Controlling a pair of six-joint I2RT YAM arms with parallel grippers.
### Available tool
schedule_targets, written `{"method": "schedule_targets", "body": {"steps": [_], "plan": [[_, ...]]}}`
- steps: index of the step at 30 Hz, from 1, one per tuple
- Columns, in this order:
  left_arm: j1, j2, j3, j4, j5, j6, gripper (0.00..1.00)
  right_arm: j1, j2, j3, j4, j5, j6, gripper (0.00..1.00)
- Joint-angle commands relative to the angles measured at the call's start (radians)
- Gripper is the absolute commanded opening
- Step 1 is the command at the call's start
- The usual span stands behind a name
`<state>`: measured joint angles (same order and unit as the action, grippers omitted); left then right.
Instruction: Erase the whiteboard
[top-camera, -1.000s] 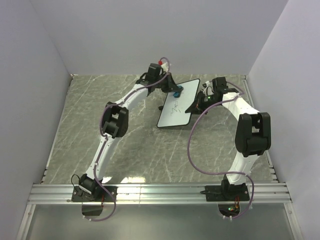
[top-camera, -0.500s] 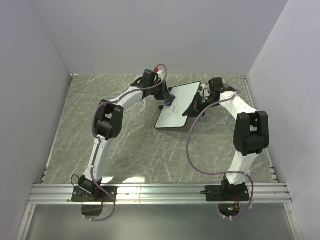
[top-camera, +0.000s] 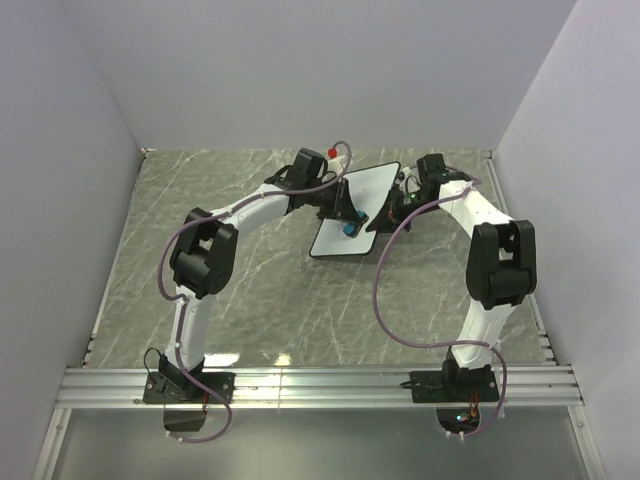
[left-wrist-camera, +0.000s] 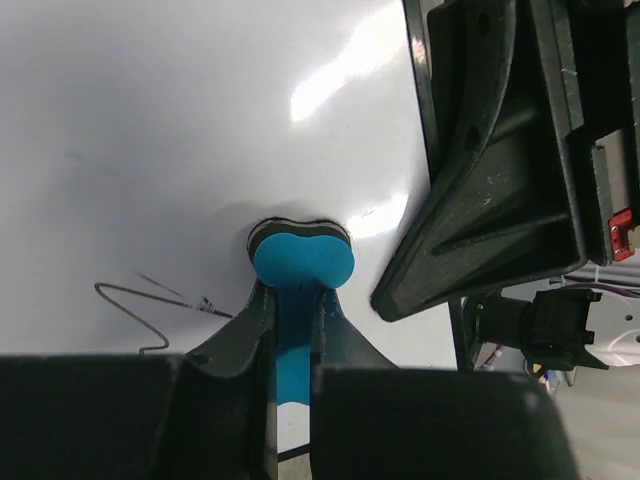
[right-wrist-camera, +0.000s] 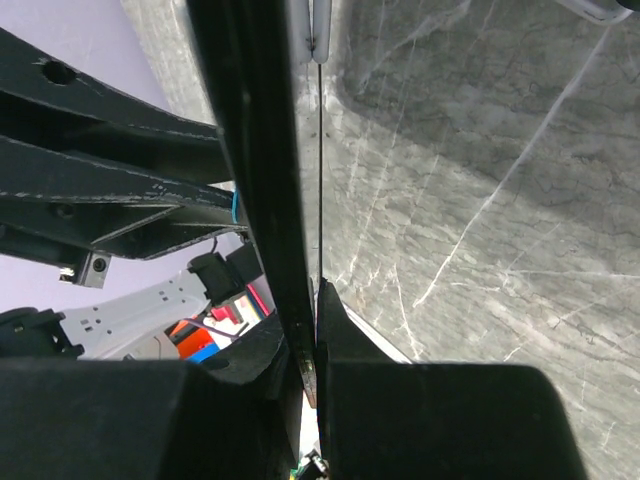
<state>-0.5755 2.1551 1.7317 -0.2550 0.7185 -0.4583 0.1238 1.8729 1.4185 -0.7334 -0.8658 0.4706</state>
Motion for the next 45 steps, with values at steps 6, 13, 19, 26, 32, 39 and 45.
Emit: {"method": "schedule_targets", "body": {"steps": [6,13,19,26,32,39,45], "plan": [[0.064,0.026,-0.127,-0.104,-0.126,-0.045,0.0,0.03,0.025,-0.018,0.186,-0.039,0.042,0.0],[0.083,0.061,-0.181,-0.057,-0.174,-0.051,0.0,0.031,0.023,-0.03,0.196,-0.056,0.045,0.0],[0.048,0.06,-0.109,-0.052,-0.117,-0.057,0.0,0.03,0.031,-0.016,0.174,-0.056,0.026,0.0],[-0.029,0.052,-0.017,0.029,0.001,-0.104,0.0,0.03,0.04,-0.013,0.17,-0.067,0.026,0.0],[-0.02,0.126,0.046,0.023,-0.016,-0.128,0.0,0.03,0.035,-0.013,0.154,-0.064,0.013,0.0],[0.075,0.178,0.008,-0.009,-0.114,-0.138,0.0,0.028,0.025,-0.021,0.16,-0.065,0.016,0.0],[0.082,0.199,0.028,-0.078,-0.162,-0.077,0.0,0.03,0.034,-0.015,0.157,-0.065,0.014,0.0]]}}
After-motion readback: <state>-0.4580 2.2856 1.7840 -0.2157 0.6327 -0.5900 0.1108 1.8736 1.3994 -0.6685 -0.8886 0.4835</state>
